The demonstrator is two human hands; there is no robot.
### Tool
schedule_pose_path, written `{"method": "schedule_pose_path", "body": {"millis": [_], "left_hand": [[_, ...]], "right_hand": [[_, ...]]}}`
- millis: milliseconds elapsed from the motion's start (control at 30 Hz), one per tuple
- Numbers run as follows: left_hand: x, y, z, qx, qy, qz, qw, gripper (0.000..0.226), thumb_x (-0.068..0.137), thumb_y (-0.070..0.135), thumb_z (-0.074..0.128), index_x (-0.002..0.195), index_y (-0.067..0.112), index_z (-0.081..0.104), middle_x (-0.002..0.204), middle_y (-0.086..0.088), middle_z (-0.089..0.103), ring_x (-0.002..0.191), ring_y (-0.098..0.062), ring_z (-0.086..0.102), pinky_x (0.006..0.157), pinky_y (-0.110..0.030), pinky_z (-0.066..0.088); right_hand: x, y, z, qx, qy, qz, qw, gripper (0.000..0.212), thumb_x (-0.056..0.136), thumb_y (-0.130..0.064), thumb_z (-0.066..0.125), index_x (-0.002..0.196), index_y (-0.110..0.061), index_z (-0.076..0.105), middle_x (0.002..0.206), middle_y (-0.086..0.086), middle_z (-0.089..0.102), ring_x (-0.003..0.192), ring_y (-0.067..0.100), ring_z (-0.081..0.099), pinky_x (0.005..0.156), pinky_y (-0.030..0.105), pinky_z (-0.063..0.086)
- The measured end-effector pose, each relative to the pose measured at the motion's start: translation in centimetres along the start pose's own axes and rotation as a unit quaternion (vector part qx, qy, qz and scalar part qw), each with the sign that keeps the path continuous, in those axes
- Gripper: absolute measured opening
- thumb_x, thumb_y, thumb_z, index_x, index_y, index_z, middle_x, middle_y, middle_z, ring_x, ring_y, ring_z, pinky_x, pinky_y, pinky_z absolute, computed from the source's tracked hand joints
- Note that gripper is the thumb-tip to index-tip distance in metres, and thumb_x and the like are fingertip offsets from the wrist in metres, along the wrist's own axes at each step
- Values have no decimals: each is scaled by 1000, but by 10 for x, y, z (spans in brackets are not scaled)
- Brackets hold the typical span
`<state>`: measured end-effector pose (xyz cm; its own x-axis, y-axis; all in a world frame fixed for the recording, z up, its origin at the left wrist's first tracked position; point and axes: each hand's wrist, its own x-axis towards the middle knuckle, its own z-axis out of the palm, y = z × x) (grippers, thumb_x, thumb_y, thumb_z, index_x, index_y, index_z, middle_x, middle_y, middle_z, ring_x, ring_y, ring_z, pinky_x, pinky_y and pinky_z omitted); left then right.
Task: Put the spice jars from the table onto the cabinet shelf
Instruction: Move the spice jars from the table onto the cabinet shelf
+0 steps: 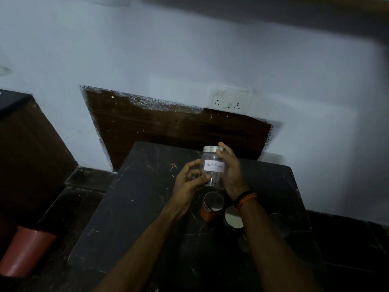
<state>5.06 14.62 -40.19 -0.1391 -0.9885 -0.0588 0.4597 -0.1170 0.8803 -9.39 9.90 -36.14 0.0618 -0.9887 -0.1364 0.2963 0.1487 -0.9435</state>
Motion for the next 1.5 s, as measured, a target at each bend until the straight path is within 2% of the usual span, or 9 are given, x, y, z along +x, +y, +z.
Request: {"method": "schedule_pose_path", "body": {"millis": [100, 300, 433, 600, 800, 967, 1200, 1333, 1500], "left_hand": [[14, 19, 6, 11, -17, 15, 1000, 63, 77, 10, 79, 134, 18, 55, 125, -21, 63, 115, -39, 64, 94, -56, 53], [47, 85, 32, 66, -33, 48, 996, 50, 84, 23, 70, 131, 12, 56, 123, -12, 66, 111, -28, 67, 82, -37, 57], [70, 133, 55, 111, -46, 69, 990, 37, 92, 30, 65, 122, 9, 60, 115, -10, 68, 106, -27, 67, 81, -39, 58], [92, 183, 84, 151, -58, 112, 980, 37, 88, 34, 72, 117, 15, 62, 114, -8, 72, 107, -29, 68, 82, -38, 56], [106, 252, 117, 203, -80, 177, 960, 42, 82, 40, 78, 108, 10, 63, 107, -6, 74, 101, -23, 70, 90, -44, 57], [113, 309, 142, 238, -118, 222, 938, 55, 84, 39, 77, 116, -1, 57, 106, -7, 74, 97, -21, 72, 81, -38, 59], [122, 368, 175, 295, -153, 236, 913, 56, 82, 40, 79, 120, 6, 57, 107, -8, 75, 97, -22, 73, 78, -37, 58], [127, 389, 189, 309, -170, 252, 901, 55, 78, 30, 84, 115, -1, 57, 113, -19, 71, 101, -30, 73, 82, -46, 59], [134, 406, 200, 330, -165, 259, 893, 67, 68, 39, 89, 118, 5, 59, 114, -11, 72, 103, -25, 72, 89, -52, 56]], "right_hand": [[10, -22, 5, 3, -14, -23, 1000, 74, 80, -32, 62, 148, -16, 38, 132, 17, 54, 100, 27, 66, 77, 37, 58], [33, -76, 12, -8, -20, -103, 994, 61, 81, -32, 64, 139, -16, 51, 132, 20, 58, 105, 31, 65, 83, 41, 55], [43, -121, 23, 8, -27, -147, 989, 58, 80, -29, 64, 135, -12, 54, 129, 20, 59, 103, 32, 64, 83, 41, 54], [54, -181, 34, -28, -40, -209, 977, 62, 75, -37, 70, 133, -17, 57, 136, 22, 54, 117, 42, 59, 98, 53, 49], [50, -251, 50, -46, -70, -276, 957, 56, 82, -27, 63, 135, -13, 53, 131, 26, 58, 102, 32, 66, 82, 41, 56], [45, -297, 62, -48, -89, -315, 944, 54, 83, -25, 62, 135, -14, 54, 127, 23, 63, 101, 29, 67, 82, 40, 56], [44, -339, 76, -81, -89, -367, 922, 54, 84, -34, 58, 136, -20, 53, 118, 14, 65, 105, 28, 66, 90, 47, 54], [45, -357, 81, -94, -72, -391, 913, 50, 86, -40, 54, 134, -25, 57, 126, 20, 61, 115, 29, 62, 94, 45, 53], [48, -372, 83, -92, -56, -409, 906, 40, 102, -43, 43, 137, -28, 56, 132, 5, 61, 116, 17, 60, 94, 38, 53]]}}
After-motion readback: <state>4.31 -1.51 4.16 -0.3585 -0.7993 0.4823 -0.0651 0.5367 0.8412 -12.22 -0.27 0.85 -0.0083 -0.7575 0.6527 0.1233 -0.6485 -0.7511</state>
